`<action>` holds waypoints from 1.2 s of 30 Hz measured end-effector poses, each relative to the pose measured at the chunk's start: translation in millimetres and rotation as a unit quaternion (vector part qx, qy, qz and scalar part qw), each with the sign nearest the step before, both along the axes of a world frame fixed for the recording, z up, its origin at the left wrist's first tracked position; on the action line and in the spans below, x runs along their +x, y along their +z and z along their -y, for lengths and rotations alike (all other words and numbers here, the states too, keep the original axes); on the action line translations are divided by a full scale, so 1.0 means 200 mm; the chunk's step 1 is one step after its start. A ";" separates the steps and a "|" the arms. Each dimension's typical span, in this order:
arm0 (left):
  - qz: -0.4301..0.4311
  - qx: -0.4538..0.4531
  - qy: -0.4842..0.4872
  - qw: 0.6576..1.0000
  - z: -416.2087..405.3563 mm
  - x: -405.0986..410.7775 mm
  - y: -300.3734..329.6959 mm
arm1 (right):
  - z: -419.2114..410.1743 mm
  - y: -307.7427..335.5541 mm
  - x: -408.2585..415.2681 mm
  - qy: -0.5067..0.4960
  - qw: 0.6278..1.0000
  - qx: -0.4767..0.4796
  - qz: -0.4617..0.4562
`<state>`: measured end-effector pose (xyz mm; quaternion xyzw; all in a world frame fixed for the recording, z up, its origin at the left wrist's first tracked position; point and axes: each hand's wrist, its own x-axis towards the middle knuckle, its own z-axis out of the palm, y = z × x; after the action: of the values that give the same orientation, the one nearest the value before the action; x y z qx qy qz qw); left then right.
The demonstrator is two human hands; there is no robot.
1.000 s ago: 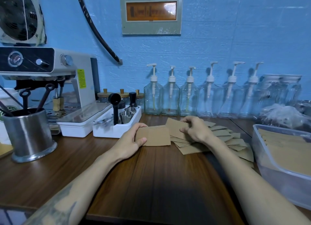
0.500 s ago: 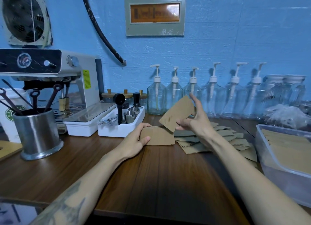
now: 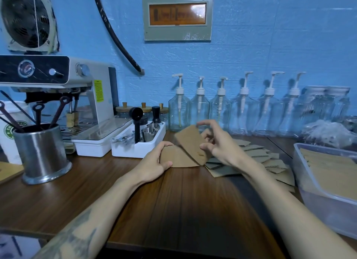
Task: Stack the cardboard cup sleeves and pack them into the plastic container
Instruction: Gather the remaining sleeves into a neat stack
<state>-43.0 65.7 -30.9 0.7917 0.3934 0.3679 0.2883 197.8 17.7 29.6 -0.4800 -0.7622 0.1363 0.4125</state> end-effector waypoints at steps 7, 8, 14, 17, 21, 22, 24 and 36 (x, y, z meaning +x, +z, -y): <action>0.047 -0.037 -0.034 0.998 0.00 0.01 0.00 | -0.02 -0.07 -0.11 0.015 0.976 0.104 0.193; 0.056 -0.036 -0.033 0.997 0.00 0.01 -0.01 | -0.02 -0.09 -0.12 0.016 0.975 0.104 0.197; 0.040 0.007 -0.024 0.999 -0.02 0.01 -0.01 | -0.05 -0.13 -0.15 -0.039 0.966 0.137 0.217; 0.033 0.011 -0.024 0.999 -0.02 0.01 -0.01 | -0.05 -0.15 -0.12 -0.056 0.978 0.063 0.189; 0.031 0.014 -0.027 0.999 -0.02 0.01 -0.02 | -0.06 -0.21 -0.13 -0.033 0.976 -0.033 0.212; 0.029 0.013 -0.028 0.999 -0.02 0.01 -0.02 | -0.06 -0.22 -0.14 -0.029 0.976 -0.033 0.212; 0.026 0.006 -0.027 0.999 -0.01 0.01 -0.02 | -0.07 -0.23 -0.15 -0.023 0.978 -0.023 0.208; 0.017 0.040 -0.024 0.999 -0.01 0.00 -0.02 | -0.08 -0.22 -0.14 -0.017 0.977 0.009 0.213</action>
<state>-42.9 67.8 -34.0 0.8051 0.3544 0.3899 0.2722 168.8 32.8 -14.5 -0.5074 -0.8253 0.0167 0.2473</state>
